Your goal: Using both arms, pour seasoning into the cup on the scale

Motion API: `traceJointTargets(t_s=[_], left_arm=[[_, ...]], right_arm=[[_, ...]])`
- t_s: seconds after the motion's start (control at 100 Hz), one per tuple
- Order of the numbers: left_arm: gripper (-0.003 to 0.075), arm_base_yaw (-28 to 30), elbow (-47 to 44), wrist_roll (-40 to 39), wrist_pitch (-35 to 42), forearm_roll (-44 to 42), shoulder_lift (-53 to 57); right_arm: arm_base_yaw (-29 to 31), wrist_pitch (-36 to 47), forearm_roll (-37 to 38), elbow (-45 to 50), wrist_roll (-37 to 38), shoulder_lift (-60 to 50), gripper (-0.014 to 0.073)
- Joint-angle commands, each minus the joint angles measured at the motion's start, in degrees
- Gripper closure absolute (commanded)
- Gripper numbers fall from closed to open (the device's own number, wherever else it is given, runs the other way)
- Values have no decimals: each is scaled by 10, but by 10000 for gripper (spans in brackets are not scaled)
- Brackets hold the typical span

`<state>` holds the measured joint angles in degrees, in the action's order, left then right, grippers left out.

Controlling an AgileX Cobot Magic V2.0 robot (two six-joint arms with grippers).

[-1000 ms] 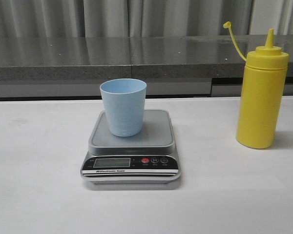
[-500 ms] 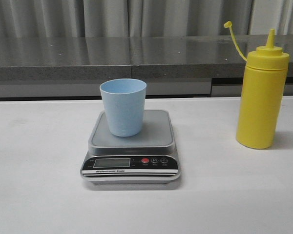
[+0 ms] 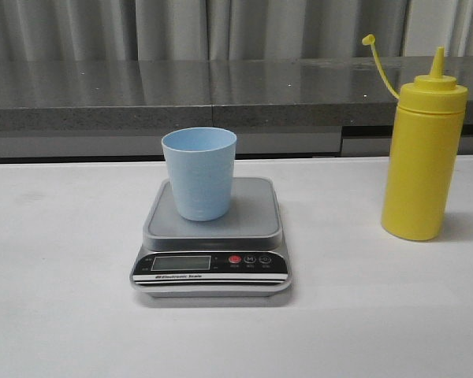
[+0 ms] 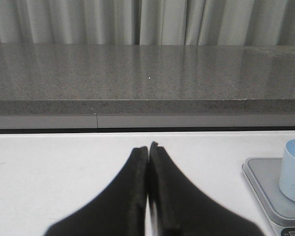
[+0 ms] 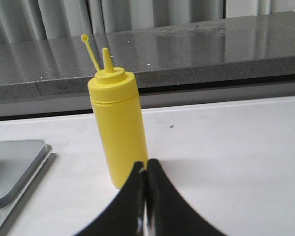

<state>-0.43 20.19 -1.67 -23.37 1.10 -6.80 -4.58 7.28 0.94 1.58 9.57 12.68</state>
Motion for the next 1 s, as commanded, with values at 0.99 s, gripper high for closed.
traceJointTargets(t_s=[0.99], left_arm=[[741, 2, 16, -5, 46, 3, -6]], right_arm=[[3, -94, -38, -9, -91, -145, 662]])
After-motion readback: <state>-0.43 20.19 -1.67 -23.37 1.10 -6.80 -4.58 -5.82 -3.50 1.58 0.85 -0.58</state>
